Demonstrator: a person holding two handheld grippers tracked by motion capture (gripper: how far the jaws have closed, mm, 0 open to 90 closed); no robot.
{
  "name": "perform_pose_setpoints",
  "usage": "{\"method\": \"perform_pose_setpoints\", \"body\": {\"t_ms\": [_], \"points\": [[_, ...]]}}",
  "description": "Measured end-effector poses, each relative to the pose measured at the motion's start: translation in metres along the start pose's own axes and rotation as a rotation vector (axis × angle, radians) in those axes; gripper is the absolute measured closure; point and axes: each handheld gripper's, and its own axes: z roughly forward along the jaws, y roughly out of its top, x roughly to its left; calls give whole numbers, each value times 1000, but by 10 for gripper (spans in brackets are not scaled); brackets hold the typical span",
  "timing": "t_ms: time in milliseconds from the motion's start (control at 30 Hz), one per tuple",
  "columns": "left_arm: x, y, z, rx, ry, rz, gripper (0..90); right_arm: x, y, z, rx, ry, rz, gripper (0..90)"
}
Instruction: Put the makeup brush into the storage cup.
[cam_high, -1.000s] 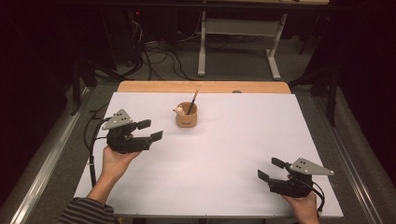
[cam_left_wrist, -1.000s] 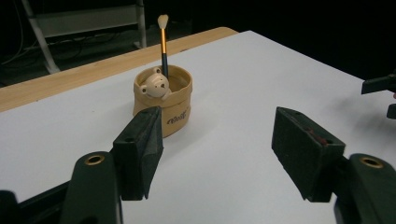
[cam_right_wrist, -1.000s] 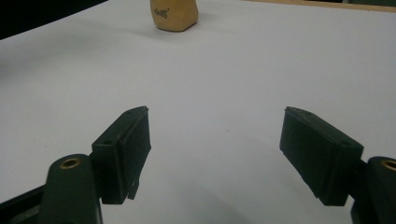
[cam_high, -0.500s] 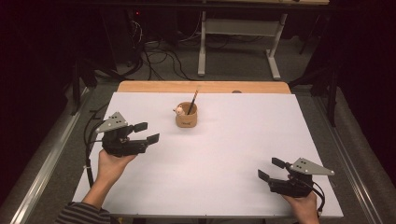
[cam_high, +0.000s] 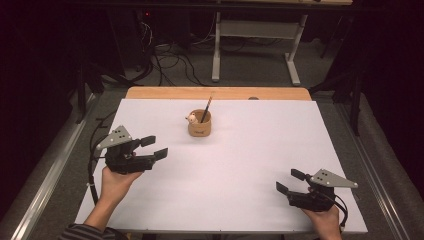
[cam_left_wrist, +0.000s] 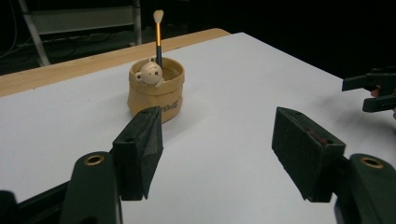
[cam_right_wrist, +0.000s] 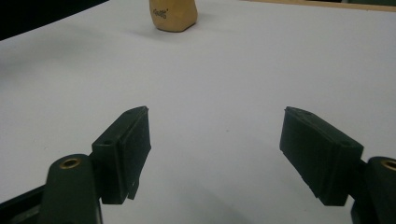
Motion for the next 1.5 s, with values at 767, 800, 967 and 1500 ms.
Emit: {"method": "perform_pose_setpoints", "body": {"t_ms": [767, 800, 967, 1500], "points": [[-6, -22, -10, -1, -18, -39, 332, 0, 0, 0, -1, -2, -2, 260], [-6, -23, -10, 1, -19, -41, 332, 0, 0, 0, -1, -2, -1, 260], [-6, -28, -11, 1, -33, -57, 331, 0, 0, 0, -1, -2, -2, 260], [-5, -41, -10, -13, -26, -94, 320, 0, 0, 0, 1, -4, 0, 261]]}}
